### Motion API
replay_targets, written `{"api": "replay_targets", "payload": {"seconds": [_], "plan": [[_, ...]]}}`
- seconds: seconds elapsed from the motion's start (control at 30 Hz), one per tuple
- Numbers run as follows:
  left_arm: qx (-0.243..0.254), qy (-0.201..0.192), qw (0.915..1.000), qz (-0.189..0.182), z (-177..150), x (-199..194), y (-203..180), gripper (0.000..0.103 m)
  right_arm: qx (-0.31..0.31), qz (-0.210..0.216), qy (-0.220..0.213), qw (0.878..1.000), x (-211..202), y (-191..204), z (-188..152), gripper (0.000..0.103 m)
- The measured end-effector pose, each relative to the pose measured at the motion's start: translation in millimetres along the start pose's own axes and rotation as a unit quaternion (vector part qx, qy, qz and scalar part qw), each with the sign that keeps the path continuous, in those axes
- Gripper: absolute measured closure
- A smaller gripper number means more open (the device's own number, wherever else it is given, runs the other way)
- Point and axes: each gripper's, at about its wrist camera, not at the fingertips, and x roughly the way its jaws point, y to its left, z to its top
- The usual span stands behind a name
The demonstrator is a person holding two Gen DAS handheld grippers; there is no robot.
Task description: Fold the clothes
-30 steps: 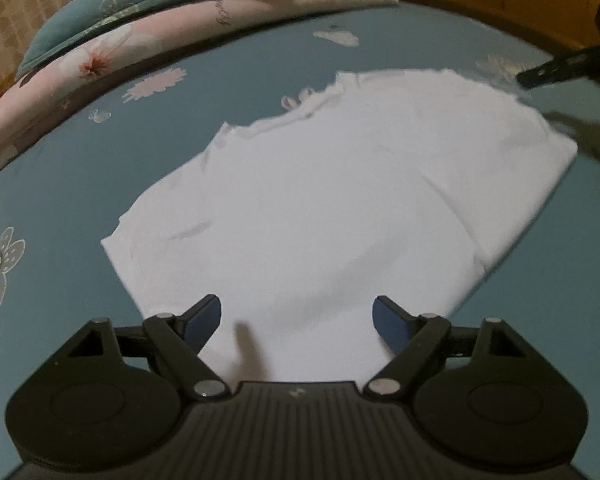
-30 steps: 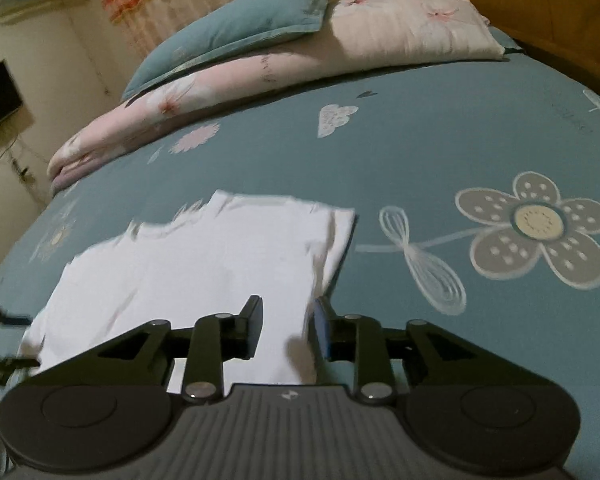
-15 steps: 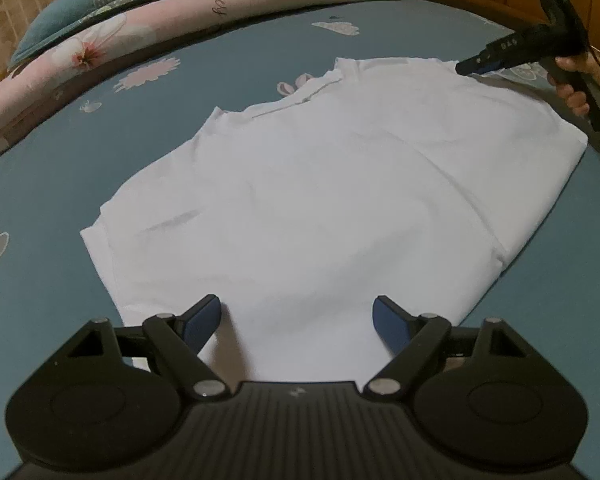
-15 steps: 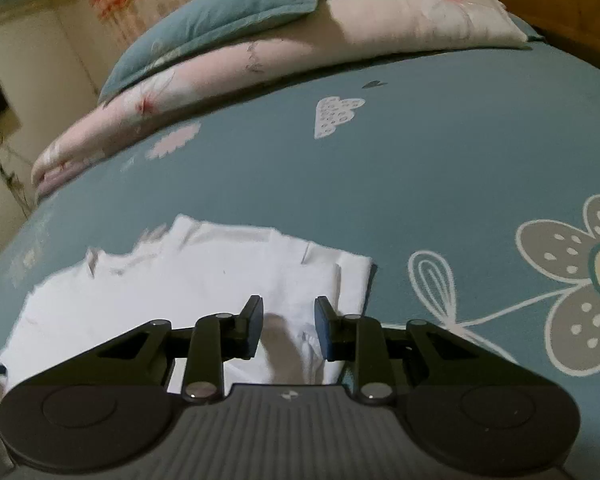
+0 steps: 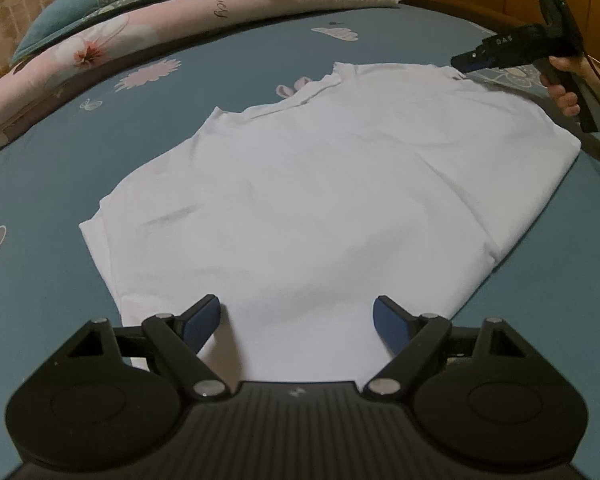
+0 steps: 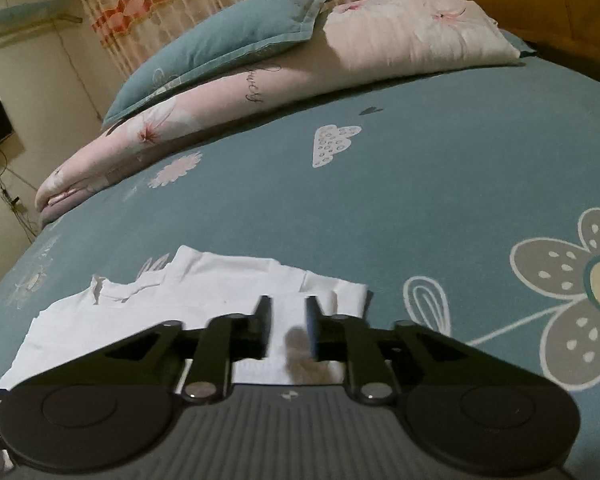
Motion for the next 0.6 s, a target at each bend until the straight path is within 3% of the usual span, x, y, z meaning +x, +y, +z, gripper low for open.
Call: {"api": "replay_targets", "payload": {"seconds": [0.3,0.5,0.6], "plan": [[-0.004,-0.005,1.0000,-0.001,-3,2,-1,0.015,-0.056,-0.041,0.010,0.998,12,3,-8,0.072],[-0.010,-0.010,0.9999,-0.003,-5,3,-1,0.012,-0.051,-0.037,0.011,0.998,16,3,-7,0.063],[-0.012,-0.012,0.9998,-0.005,-6,3,1,0.012,-0.044,-0.033,0.017,0.998,13,4,-7,0.066]]}}
